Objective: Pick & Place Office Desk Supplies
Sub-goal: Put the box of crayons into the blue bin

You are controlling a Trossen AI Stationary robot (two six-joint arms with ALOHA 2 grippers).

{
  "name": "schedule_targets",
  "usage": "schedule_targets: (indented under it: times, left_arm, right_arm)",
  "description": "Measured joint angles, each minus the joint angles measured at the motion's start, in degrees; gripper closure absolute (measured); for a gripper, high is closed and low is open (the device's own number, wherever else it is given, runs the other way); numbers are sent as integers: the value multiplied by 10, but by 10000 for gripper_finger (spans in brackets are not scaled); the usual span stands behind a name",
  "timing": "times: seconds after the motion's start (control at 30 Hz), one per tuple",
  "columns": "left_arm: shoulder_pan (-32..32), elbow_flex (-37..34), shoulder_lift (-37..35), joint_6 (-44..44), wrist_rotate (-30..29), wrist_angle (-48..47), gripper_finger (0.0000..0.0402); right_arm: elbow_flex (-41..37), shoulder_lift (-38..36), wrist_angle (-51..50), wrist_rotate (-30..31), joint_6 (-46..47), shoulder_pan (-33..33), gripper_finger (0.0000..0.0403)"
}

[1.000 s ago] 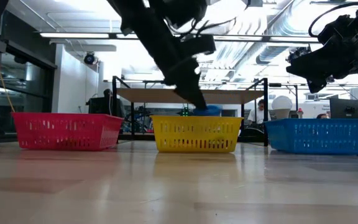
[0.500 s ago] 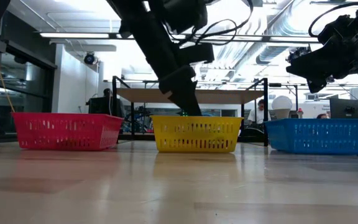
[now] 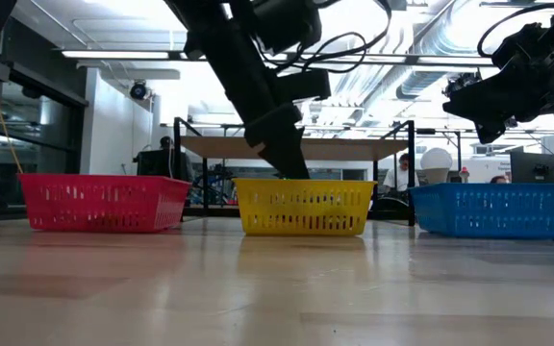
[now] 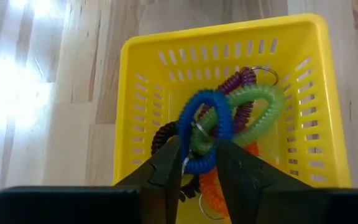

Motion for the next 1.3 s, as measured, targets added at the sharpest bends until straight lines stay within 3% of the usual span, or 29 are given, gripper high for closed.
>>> schedule_targets:
  times: [0.87, 1.3]
  left_arm:
    - [-39, 1, -56, 16, -1, -1, 302]
    - [-61, -22, -132, -30, 46, -91, 302]
  right_arm:
    - [0, 0, 1, 0, 0, 0, 309]
    - [0, 0, 0, 0, 0, 0, 309]
